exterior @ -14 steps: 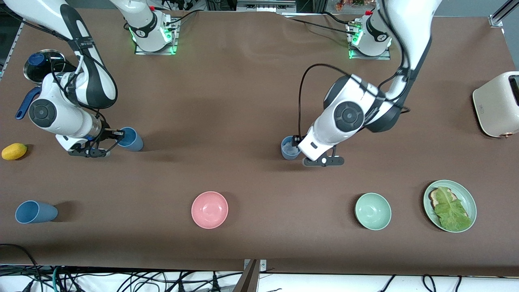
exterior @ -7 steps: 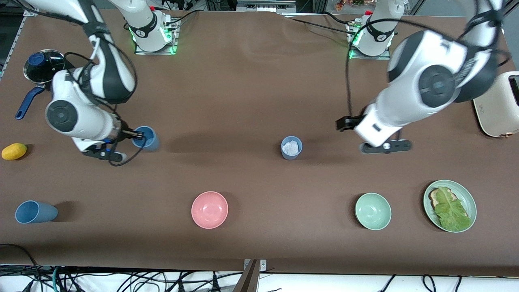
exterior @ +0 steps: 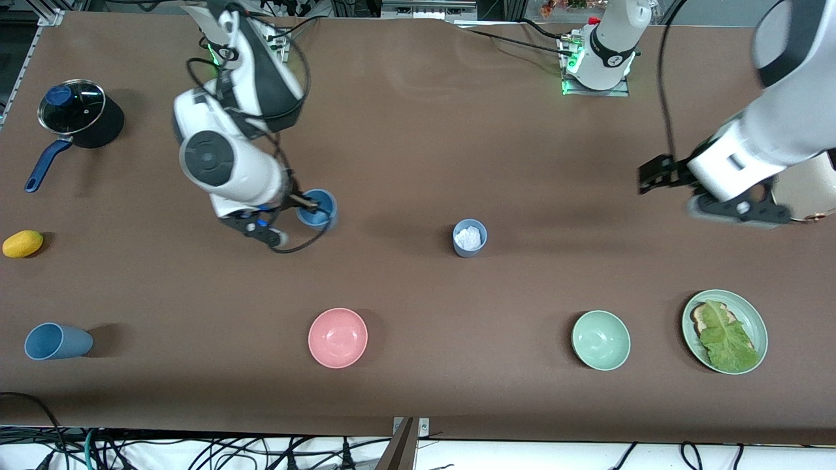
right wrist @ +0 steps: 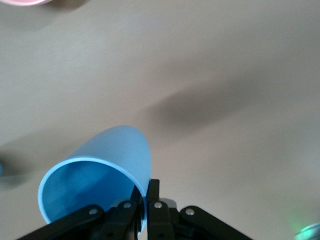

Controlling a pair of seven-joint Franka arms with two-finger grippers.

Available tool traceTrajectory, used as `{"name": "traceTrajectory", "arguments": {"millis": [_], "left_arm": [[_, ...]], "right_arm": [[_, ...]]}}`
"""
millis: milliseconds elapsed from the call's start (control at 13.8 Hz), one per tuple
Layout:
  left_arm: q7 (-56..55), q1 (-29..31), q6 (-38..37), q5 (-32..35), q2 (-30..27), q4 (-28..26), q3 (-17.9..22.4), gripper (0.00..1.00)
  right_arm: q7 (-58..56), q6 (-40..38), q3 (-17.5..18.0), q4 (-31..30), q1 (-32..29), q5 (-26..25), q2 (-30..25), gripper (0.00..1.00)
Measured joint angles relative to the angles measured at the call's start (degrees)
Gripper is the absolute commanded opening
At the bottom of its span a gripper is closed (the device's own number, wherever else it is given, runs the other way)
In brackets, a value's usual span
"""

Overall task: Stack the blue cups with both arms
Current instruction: 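Move the right gripper's cup toward center while the left gripper retracts, then lower the held blue cup into the tissue cup with the right gripper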

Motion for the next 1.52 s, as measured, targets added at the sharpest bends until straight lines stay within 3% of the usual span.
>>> {"name": "traceTrajectory", "arguments": {"millis": [290, 653, 1160, 1523], "left_arm": [[1.2, 1.7, 0.4, 0.3, -8.1, -7.8, 0.7, 1.0], [1.2, 1.7, 1.3, 3.8, -8.7, -9.4, -1.2, 1.0], [1.2, 2.1, 1.3, 3.8, -7.9, -8.7, -1.4, 1.0], [1.2, 2.2, 1.3, 3.8, -7.9, -8.6, -1.4, 1.0]], "right_arm": [[16.8, 0.1, 0.1, 11.3, 8.9, 0.4, 8.3, 0.0], [27.3, 3.7, 0.0, 24.6, 14.4, 1.4, 17.0, 0.0], [30.0, 14.6, 0.0, 26.5, 16.5, 5.2, 20.1, 0.0], [30.2, 16.2, 0.0, 26.5, 17.2, 6.0, 21.7, 0.0]]}}
